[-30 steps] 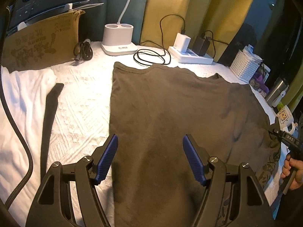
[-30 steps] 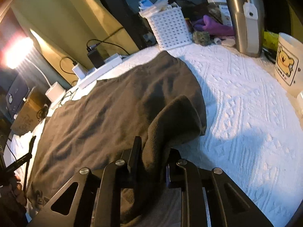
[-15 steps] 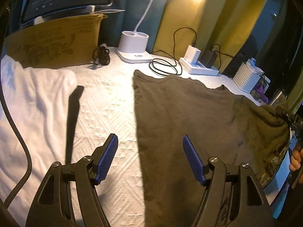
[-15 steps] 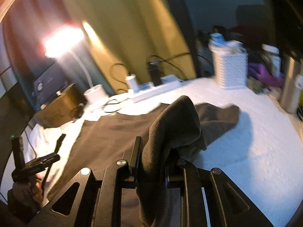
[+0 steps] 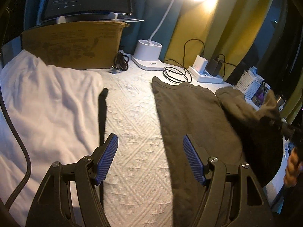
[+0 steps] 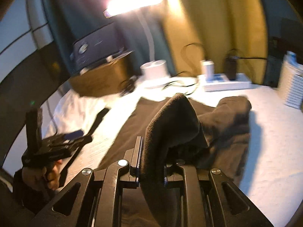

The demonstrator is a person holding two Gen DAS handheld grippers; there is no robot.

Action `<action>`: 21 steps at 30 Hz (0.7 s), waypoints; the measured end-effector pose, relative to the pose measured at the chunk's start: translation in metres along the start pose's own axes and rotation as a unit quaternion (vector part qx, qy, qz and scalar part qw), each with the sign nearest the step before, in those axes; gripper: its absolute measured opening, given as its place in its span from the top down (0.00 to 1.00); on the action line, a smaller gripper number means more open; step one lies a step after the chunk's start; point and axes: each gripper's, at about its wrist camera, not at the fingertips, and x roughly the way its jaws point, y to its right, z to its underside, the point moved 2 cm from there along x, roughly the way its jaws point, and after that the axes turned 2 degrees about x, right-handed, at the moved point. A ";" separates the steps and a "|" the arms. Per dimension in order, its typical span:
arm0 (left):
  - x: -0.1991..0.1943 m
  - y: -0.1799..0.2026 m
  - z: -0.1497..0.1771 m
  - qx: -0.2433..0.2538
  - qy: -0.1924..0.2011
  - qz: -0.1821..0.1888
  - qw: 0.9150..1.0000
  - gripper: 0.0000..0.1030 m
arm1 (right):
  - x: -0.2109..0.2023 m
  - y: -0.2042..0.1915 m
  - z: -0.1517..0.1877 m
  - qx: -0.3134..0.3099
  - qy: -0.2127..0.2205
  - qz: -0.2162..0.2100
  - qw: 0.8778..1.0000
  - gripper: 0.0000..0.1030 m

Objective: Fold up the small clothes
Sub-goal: 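Lift the held shirt side with the right tool and fold it over the middle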

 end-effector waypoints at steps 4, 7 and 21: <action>-0.005 -0.007 0.003 -0.003 0.003 0.001 1.000 0.31 | 0.022 -0.030 0.011 -0.020 -0.025 -0.023 0.999 0.84; -0.009 -0.012 0.005 -0.004 0.006 0.001 1.000 0.31 | 0.038 -0.045 0.020 -0.028 -0.044 -0.034 0.998 0.84; -0.023 -0.017 0.007 -0.003 0.012 -0.003 1.000 0.31 | 0.075 -0.097 0.070 -0.094 -0.124 -0.038 0.987 0.85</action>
